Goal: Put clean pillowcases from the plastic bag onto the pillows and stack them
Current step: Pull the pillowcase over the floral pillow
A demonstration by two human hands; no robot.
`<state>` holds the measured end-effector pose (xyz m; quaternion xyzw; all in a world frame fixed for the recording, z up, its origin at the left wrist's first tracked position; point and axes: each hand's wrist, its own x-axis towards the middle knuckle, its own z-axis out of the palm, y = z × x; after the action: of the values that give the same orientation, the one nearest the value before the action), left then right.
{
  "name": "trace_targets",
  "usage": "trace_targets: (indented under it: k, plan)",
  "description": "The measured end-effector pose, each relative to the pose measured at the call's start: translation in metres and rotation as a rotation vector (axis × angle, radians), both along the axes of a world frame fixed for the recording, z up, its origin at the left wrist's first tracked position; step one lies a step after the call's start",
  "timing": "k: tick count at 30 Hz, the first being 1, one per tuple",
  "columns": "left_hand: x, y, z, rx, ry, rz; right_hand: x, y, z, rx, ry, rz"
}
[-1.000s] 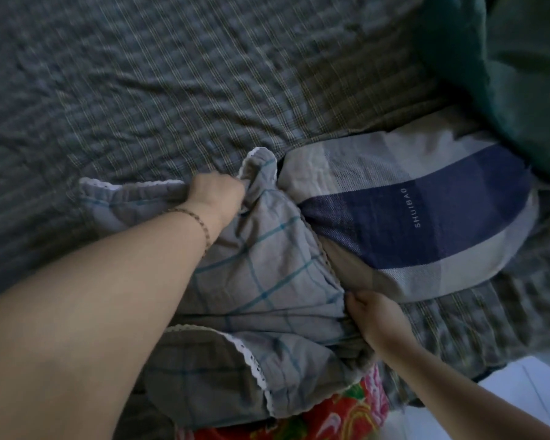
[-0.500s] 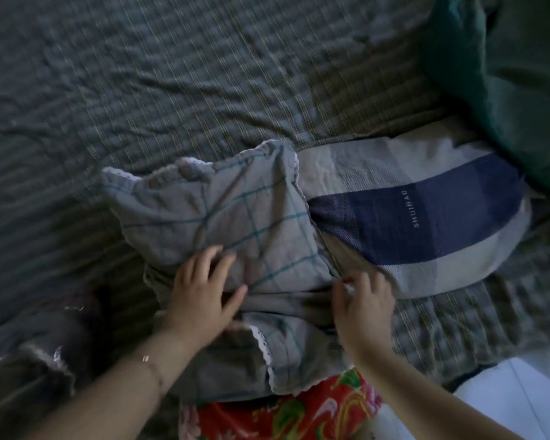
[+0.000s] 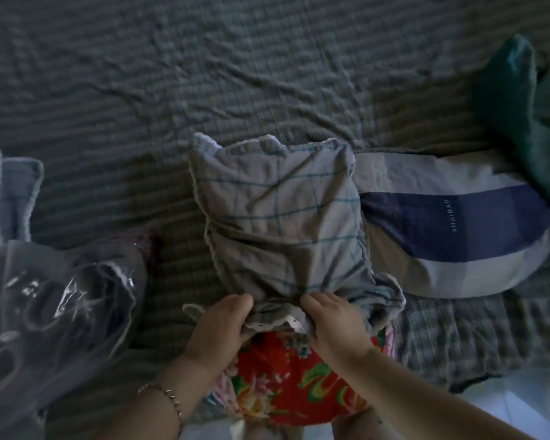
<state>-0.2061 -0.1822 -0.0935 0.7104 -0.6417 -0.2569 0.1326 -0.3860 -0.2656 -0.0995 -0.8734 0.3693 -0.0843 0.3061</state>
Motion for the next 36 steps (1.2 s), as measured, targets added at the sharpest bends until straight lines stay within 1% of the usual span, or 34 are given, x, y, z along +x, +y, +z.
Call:
trace_targets:
  k: [2,4,6,7,8,10,12,14,16,18,20,22,25,26,28,29,30,32,34,35,36]
  plan:
    - [0.004,0.010,0.011,-0.099,-0.057,-0.083,-0.002,0.001,0.008,-0.085,-0.041,0.033]
    - [0.006,0.017,0.014,-0.083,-0.152,-0.167,-0.003,0.003,0.017,-0.131,-0.059,0.080]
    - [0.006,0.022,0.011,-0.095,-0.244,-0.256,-0.002,0.001,0.027,-0.129,-0.030,0.107]
    - [0.006,0.021,0.007,-0.136,-0.243,-0.268,-0.001,-0.001,0.031,-0.113,-0.011,0.116]
    - [0.006,0.021,0.007,-0.158,-0.203,-0.220,0.000,0.000,0.034,-0.108,0.006,0.122]
    - [0.006,0.014,0.012,-0.183,-0.119,0.018,0.007,0.000,0.042,-0.119,0.059,0.174]
    - [0.001,0.005,0.014,-0.155,-0.073,0.214,0.018,0.001,0.049,-0.094,0.241,0.199]
    - [-0.006,-0.003,0.015,-0.177,-0.111,0.239,0.026,0.002,0.046,-0.018,0.465,0.133]
    - [-0.010,-0.005,0.020,-0.255,-0.141,0.223,0.035,0.003,0.045,-0.043,0.526,0.053]
    - [-0.012,-0.003,0.026,-0.307,-0.116,0.238,0.041,0.001,0.043,-0.126,0.472,-0.004]
    - [-0.014,0.005,0.029,-0.339,-0.098,0.223,0.042,-0.001,0.038,-0.161,0.288,-0.061]
    - [-0.015,0.014,0.030,-0.346,-0.102,0.158,0.040,-0.001,0.040,-0.180,0.100,-0.119]
    - [-0.015,0.018,0.029,-0.354,-0.090,0.110,0.035,0.003,0.048,-0.187,-0.081,-0.132]
    - [-0.014,0.016,0.031,-0.358,-0.055,0.153,0.036,0.003,0.054,-0.177,-0.112,-0.133]
    - [-0.011,0.005,0.040,-0.384,0.060,0.323,0.039,-0.002,0.061,-0.167,-0.132,-0.161]
    - [-0.009,-0.001,0.044,-0.405,0.095,0.388,0.040,-0.007,0.059,-0.181,-0.101,-0.173]
    - [-0.007,-0.008,0.047,-0.418,0.085,0.406,0.041,-0.012,0.054,-0.212,-0.035,-0.180]
    - [-0.007,-0.016,0.051,-0.418,-0.042,0.314,0.033,-0.026,0.041,-0.243,0.148,-0.205]
    - [-0.009,-0.016,0.051,-0.365,-0.119,0.225,0.017,-0.043,0.032,-0.173,0.343,-0.323]
    - [-0.009,-0.013,0.049,-0.318,-0.146,0.212,0.009,-0.049,0.029,-0.106,0.414,-0.376]
    - [-0.006,-0.010,0.045,-0.258,-0.185,0.211,0.002,-0.051,0.028,-0.060,0.434,-0.389]
